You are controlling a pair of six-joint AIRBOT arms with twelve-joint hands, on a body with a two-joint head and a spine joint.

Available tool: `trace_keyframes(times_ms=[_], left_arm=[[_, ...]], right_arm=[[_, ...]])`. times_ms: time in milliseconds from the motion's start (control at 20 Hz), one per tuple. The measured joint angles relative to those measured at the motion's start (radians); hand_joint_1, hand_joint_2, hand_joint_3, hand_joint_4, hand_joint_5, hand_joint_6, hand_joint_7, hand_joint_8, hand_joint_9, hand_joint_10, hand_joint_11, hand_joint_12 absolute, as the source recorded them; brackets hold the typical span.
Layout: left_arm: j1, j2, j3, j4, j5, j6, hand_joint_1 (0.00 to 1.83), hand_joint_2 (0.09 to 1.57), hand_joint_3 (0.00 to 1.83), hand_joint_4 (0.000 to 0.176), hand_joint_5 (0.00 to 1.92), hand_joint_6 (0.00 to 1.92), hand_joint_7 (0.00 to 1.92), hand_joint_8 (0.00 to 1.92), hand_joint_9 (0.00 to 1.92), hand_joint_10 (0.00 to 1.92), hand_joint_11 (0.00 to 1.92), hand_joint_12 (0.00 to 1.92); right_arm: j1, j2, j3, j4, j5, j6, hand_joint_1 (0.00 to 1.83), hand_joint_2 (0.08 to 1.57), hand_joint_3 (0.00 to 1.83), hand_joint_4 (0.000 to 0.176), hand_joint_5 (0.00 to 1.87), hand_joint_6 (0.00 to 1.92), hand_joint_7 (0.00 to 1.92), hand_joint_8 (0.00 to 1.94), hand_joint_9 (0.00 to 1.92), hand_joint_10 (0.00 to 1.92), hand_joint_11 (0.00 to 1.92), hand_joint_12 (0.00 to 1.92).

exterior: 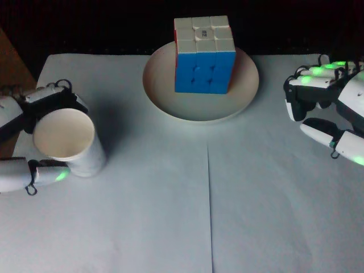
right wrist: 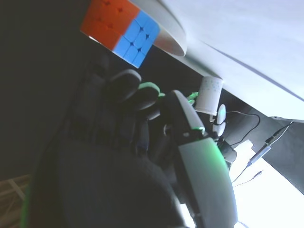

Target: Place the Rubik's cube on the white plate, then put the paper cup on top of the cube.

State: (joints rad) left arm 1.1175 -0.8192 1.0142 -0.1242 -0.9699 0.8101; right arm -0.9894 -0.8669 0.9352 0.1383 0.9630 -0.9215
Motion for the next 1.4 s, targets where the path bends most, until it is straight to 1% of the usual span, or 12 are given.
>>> trace_keyframes(times_ms=[200,250,350,450,500,550,750,900,1000,1050,1200,1400], left_arm=[[-0.016,0.000,0.001,0.001,-0.012,0.000,1.07,1.11,0.00,0.085,0.18,1.30,0.16,1.46,0.13,1.81,0.20,1.92],[-0.029,0.001,0.000,0.005,-0.022,-0.003,1.05,1.10,0.00,0.166,0.09,1.42,0.03,1.61,0.08,1.91,0.22,1.92],[-0.056,0.012,-0.001,0.036,-0.027,-0.014,1.09,1.12,0.00,0.176,0.03,1.57,0.00,1.64,0.04,1.91,0.17,1.92],[-0.082,0.019,-0.001,0.053,-0.028,-0.019,1.07,1.13,0.00,0.114,0.14,1.38,0.11,1.44,0.12,1.74,0.18,1.92],[-0.094,0.019,0.001,0.059,-0.029,-0.026,1.09,1.11,0.00,0.097,0.19,1.35,0.19,1.37,0.19,1.64,0.19,1.92],[-0.105,0.019,0.005,0.075,-0.023,-0.037,1.10,1.14,0.00,0.092,0.19,1.37,0.18,1.40,0.18,1.64,0.17,1.92],[-0.192,0.019,0.037,0.151,0.040,-0.080,1.21,1.15,0.00,0.013,0.19,1.34,0.14,1.55,0.17,1.74,0.16,1.92],[-0.270,0.017,0.062,0.202,0.093,-0.085,1.07,1.21,0.02,0.131,0.16,1.40,0.18,1.42,0.17,1.66,0.15,1.92],[-0.337,-0.013,0.113,0.237,0.151,-0.137,1.10,1.19,0.00,0.087,0.19,1.36,0.21,1.44,0.20,1.72,0.18,1.92],[-0.365,-0.031,0.138,0.260,0.175,-0.167,1.01,1.20,0.01,0.161,0.16,1.41,0.18,1.53,0.19,1.77,0.20,1.92],[-0.451,-0.085,0.197,0.299,0.251,-0.203,1.03,1.17,0.00,0.084,0.23,1.47,0.28,1.58,0.30,1.78,0.33,1.92],[-0.518,-0.143,0.258,0.332,0.291,-0.257,0.99,1.18,0.00,0.102,0.25,1.47,0.32,1.58,0.35,1.74,0.39,1.92]], right_arm=[[0.000,0.000,0.000,0.004,0.000,0.000,1.02,1.41,0.01,0.000,0.40,1.69,0.58,1.80,0.47,1.84,0.39,1.92],[0.000,0.000,0.000,0.003,0.000,0.000,1.02,1.41,0.01,0.000,0.40,1.72,0.58,1.77,0.47,1.86,0.41,1.92],[-0.007,0.000,0.000,0.004,0.002,0.000,0.90,1.40,0.00,0.000,0.49,1.71,0.31,1.63,0.44,1.84,0.46,1.92],[-0.007,-0.002,0.000,0.010,-0.003,0.000,0.85,1.40,0.00,0.031,0.50,1.72,0.39,1.70,0.43,1.81,0.33,1.92],[-0.007,-0.002,0.000,0.009,-0.002,0.000,0.78,1.38,0.00,0.092,0.51,1.70,0.39,1.66,0.40,1.77,0.22,1.92],[-0.007,-0.003,0.000,0.007,-0.002,-0.001,0.83,1.41,0.00,0.000,0.48,1.74,0.33,1.65,0.38,1.79,0.29,1.92],[-0.007,-0.007,0.000,0.007,-0.002,0.000,1.03,1.39,0.00,0.000,0.44,1.69,0.59,1.75,0.35,1.72,0.01,1.92],[-0.007,-0.008,0.000,0.011,-0.002,-0.001,0.97,1.44,0.00,0.019,0.42,1.76,0.48,1.84,0.35,1.80,0.34,1.92],[-0.007,-0.010,0.000,0.011,-0.002,0.000,1.08,1.39,0.00,0.000,0.43,1.62,0.64,1.78,0.42,1.75,0.11,1.92],[-0.007,-0.011,0.000,0.010,-0.003,0.000,1.02,1.42,0.01,0.000,0.38,1.73,0.58,1.82,0.40,1.83,0.27,1.92],[-0.007,-0.013,0.002,0.009,-0.002,0.000,1.00,1.43,0.00,0.000,0.38,1.76,0.55,1.79,0.43,1.83,0.45,1.92],[-0.007,-0.014,0.002,0.012,-0.001,0.000,0.98,1.44,0.00,0.000,0.38,1.77,0.51,1.83,0.43,1.83,0.44,1.92]])
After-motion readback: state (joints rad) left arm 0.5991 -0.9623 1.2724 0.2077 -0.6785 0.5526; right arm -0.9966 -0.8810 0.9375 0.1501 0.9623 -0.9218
